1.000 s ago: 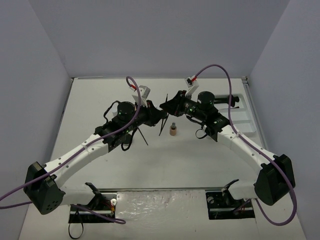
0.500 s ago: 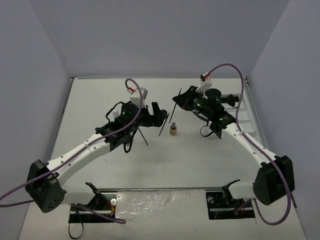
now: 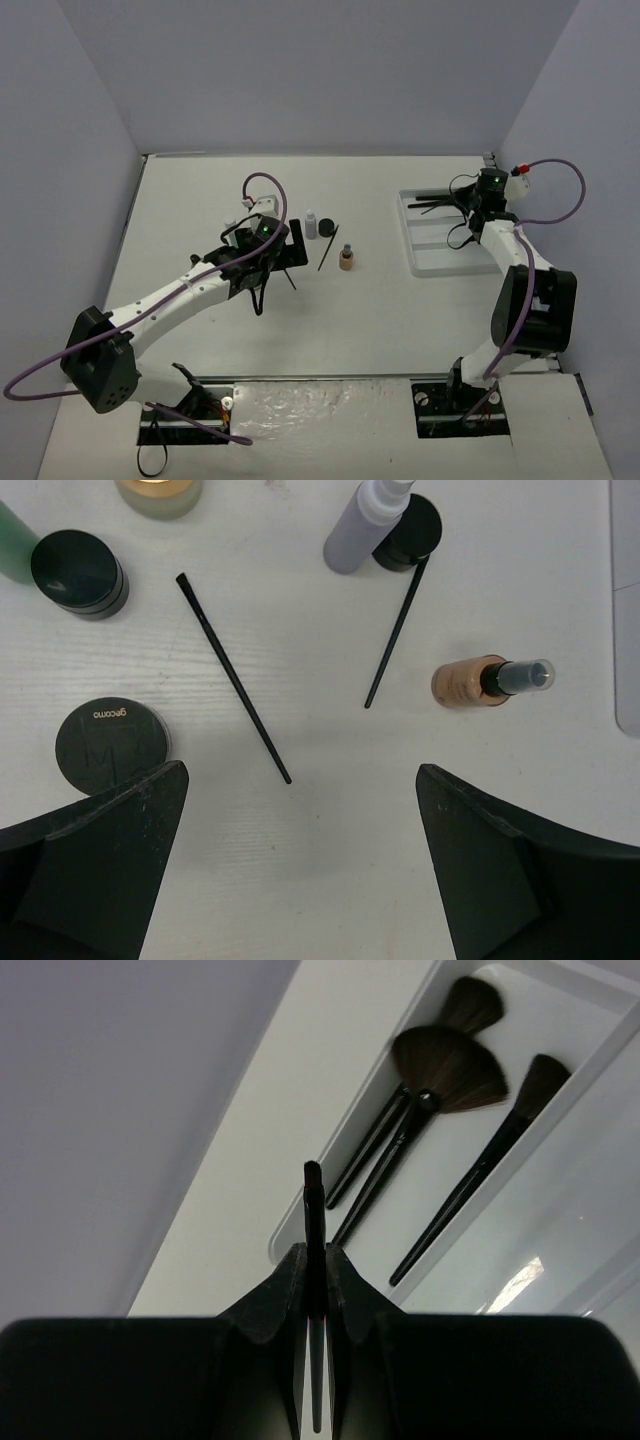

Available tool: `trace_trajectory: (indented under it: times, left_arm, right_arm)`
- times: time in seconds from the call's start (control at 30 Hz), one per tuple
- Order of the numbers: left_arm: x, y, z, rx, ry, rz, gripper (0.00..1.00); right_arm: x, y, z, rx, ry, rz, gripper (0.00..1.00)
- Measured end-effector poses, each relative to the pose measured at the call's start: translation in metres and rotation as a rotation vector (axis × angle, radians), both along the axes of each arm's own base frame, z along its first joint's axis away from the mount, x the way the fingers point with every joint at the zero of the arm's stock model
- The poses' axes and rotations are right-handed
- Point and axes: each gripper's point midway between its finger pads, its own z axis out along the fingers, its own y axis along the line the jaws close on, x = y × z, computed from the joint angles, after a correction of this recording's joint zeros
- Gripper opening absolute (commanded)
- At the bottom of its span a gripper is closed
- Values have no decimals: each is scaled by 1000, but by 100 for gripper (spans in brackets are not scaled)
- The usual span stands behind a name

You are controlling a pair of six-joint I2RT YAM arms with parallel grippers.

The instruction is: Organize the makeup

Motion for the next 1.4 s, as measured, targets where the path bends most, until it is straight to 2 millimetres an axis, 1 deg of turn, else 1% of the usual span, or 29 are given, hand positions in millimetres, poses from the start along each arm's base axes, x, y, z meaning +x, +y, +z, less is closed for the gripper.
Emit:
trace_trajectory:
  times: [0.1, 0.17, 0.23, 0.33, 0.43, 0.57, 0.67, 0.8, 0.93, 1.0, 1.07, 1.1, 1.17, 1.27, 1.37, 1.4]
  left_arm:
    - [-2, 1, -16, 17, 45, 20, 97]
    - [-3, 1, -25, 25, 67, 26, 97]
    - [-4, 2, -31, 34, 86, 31, 97]
    - [-5, 1, -36, 37, 99, 32, 97]
    - [-5, 1, -38, 37, 107, 34, 97]
    - [-5, 0, -43, 35, 121, 45, 97]
    - [-5, 0, -49, 41, 138, 52, 97]
    - [-6, -1, -57, 43, 158, 61, 97]
    - [-6, -2, -61, 38, 170, 74, 97]
    - [-5, -1, -63, 38, 177, 86, 97]
    - [-5, 1, -67, 45, 190, 99, 97]
    - [-4, 2, -70, 48, 199, 106, 97]
    - [-1, 3, -76, 53, 216, 125, 96]
    - [6, 9, -86, 58, 243, 160, 93]
    - [16, 14, -96, 64, 267, 194, 87]
    - [19, 14, -98, 65, 273, 203, 84]
  right_arm:
    - [12, -21, -34, 52, 62, -88, 0]
    - [19, -28, -53, 84, 90, -131, 0]
    - [27, -31, -69, 119, 109, -161, 1]
    - [39, -33, -85, 157, 123, -196, 5]
    - [51, -36, -91, 179, 119, -217, 10]
    - [66, -38, -94, 205, 105, -235, 27]
    - [73, -40, -98, 220, 101, -248, 38]
    - [73, -41, -108, 235, 117, -257, 56]
    - [72, -41, -108, 227, 124, -244, 77]
    - [69, -42, -106, 209, 136, -228, 84]
    - [64, -40, -98, 183, 148, -200, 89]
    - [61, -39, -88, 166, 146, -183, 91]
    - [56, -38, -63, 126, 126, -145, 92]
    - [45, -33, -8, 57, 49, -78, 93]
    - [21, -27, 50, -9, -51, -26, 94]
    - [11, -24, 65, -29, -80, -15, 94]
